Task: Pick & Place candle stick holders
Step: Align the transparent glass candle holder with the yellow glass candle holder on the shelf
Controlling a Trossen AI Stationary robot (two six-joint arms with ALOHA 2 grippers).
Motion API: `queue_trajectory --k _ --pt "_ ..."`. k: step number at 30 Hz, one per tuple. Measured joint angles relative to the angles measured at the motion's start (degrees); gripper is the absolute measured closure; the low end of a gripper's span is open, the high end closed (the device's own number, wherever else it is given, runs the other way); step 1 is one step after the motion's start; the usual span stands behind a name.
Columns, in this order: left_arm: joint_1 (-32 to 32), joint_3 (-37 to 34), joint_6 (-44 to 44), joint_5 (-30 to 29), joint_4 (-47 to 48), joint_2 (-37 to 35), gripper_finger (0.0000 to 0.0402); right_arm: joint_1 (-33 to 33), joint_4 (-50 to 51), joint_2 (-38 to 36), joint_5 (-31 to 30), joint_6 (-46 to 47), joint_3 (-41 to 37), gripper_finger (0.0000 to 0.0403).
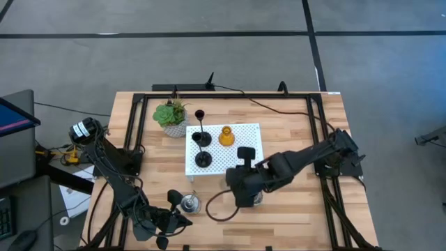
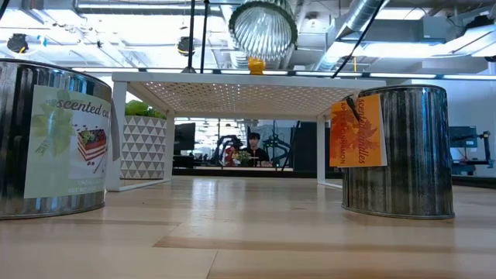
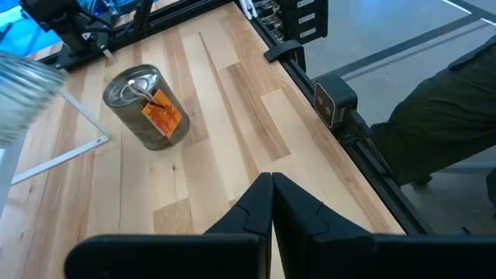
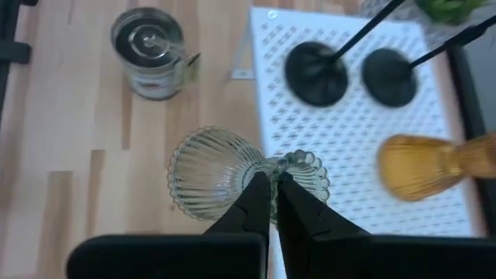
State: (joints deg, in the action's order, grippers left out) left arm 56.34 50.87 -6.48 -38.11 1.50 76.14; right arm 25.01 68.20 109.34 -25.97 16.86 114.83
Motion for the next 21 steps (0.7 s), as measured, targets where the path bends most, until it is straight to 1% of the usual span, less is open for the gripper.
queue_trajectory --k 3,10,14,16,21 --pt "0.00 0.00 0.00 0.00 -0.02 0.00 0.0394 -1.54 0.34 0.00 -0.93 -2.39 1.36 0.0403" --pt "0.00 0.00 0.00 0.00 -0.02 0.00 0.0394 -6.02 0.58 0.67 -3.68 -6.00 1.53 0.0403" --pt "0.00 0.00 0.00 0.00 -0.01 0.00 0.0394 -7.53 0.40 1.50 -4.69 -6.93 1.48 0.0403" --pt "0.00 0.00 0.00 0.00 0.00 0.00 0.0394 -7.93 1.83 1.73 -5.84 -7.28 1.41 0.0403" --pt "0.00 0.00 0.00 0.00 0.00 0.00 0.0394 -8.83 1.65 1.62 -5.68 -7.78 1.46 0.0403"
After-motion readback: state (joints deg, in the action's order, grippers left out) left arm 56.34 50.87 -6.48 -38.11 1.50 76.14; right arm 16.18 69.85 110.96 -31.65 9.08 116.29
